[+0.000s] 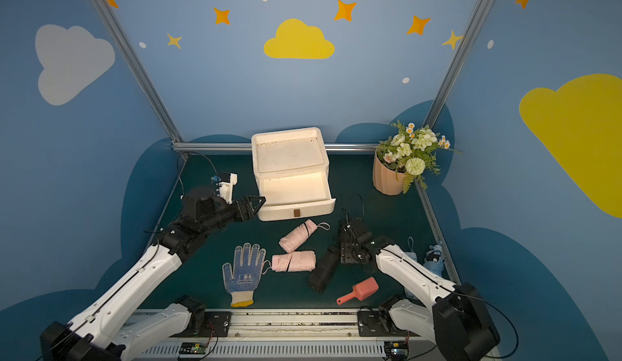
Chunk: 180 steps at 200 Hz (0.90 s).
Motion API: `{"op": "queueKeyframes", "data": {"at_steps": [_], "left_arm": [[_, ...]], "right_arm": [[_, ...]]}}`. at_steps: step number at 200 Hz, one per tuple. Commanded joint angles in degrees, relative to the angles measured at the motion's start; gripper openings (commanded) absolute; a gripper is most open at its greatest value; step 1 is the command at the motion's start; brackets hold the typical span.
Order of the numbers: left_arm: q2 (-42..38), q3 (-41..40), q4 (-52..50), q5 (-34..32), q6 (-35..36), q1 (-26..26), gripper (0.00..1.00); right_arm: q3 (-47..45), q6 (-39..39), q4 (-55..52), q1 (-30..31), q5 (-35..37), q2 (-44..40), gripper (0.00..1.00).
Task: Place the umbrella in the drawer by color
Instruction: Pick up the umbrella from the center of the board.
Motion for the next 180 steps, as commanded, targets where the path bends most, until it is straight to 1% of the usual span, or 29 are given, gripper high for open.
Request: {"op": "queueKeyframes", "data": {"at_steps": [1,28,32,44,56,65,89,98,113,120,129,133,155,162,180], "left_arm": [[-1.9,-1.6,1.7,-1.4,-0.4,-0.2,0.78],[-0.8,-2.3,2.8,-0.1,-0.6,-0.3,0.79],[-0.6,-2.3,3.1,1.7,-0.8,-0.3,0.79],[-0.2,-2.5,3.9,2.7,-1.5,-0.4,0.79],[-0.1,-2.8,4.6,2.8,-1.9,-0.5,0.79],[-0.2,-3.2,5.0,2.4,-1.9,-0.5,0.79],[-0.7,-4.0,5.7,1.4,-1.8,-0.7,0.79],[-0.6,-4.2,5.8,1.3,-1.9,-0.7,0.79],[-0.7,-4.5,6.2,1.3,-2.0,-1.0,0.79],[-0.6,-4.6,6.4,1.3,-2.0,-1.0,0.79],[-0.7,-4.7,6.4,1.3,-2.0,-1.2,0.79],[-0.8,-4.7,6.4,1.4,-2.0,-1.3,0.79],[-1.1,-4.5,6.4,1.5,-1.6,-1.9,0.79],[-1.2,-4.3,6.4,1.6,-1.2,-2.3,0.79],[-1.1,-3.3,6.4,1.7,0.4,-3.4,0.8]], "right_arm": [[1.0,0.0,2.3,-2.3,-3.5,2.6,0.75],[1.8,-0.3,4.0,-4.8,-6.2,5.6,0.75],[1.9,-0.5,4.4,-5.1,-6.8,6.2,0.75],[2.9,-1.0,4.7,-5.9,-8.3,8.4,0.75],[5.3,-2.5,1.9,-6.6,-10.0,11.1,0.74],[8.1,-5.6,0.0,-7.1,-11.9,13.5,0.73],[11.8,-6.0,-2.7,-7.5,-11.9,19.8,0.7],[13.3,-5.9,-3.9,-7.6,-11.3,21.7,0.66],[14.5,-5.9,-4.7,-7.6,-9.8,23.2,0.52],[14.6,-5.6,-4.8,-7.5,-8.8,23.0,0.48],[14.2,-5.2,-4.7,-7.5,-7.0,21.7,0.4],[13.9,-5.1,-4.5,-7.4,-6.5,21.2,0.37],[12.0,-4.5,-4.3,-7.4,-0.8,14.8,0.23],[11.4,-4.0,-4.6,-7.5,1.0,12.3,0.21],[11.3,-3.1,-6.3,-7.2,5.0,3.9,0.21]]}}
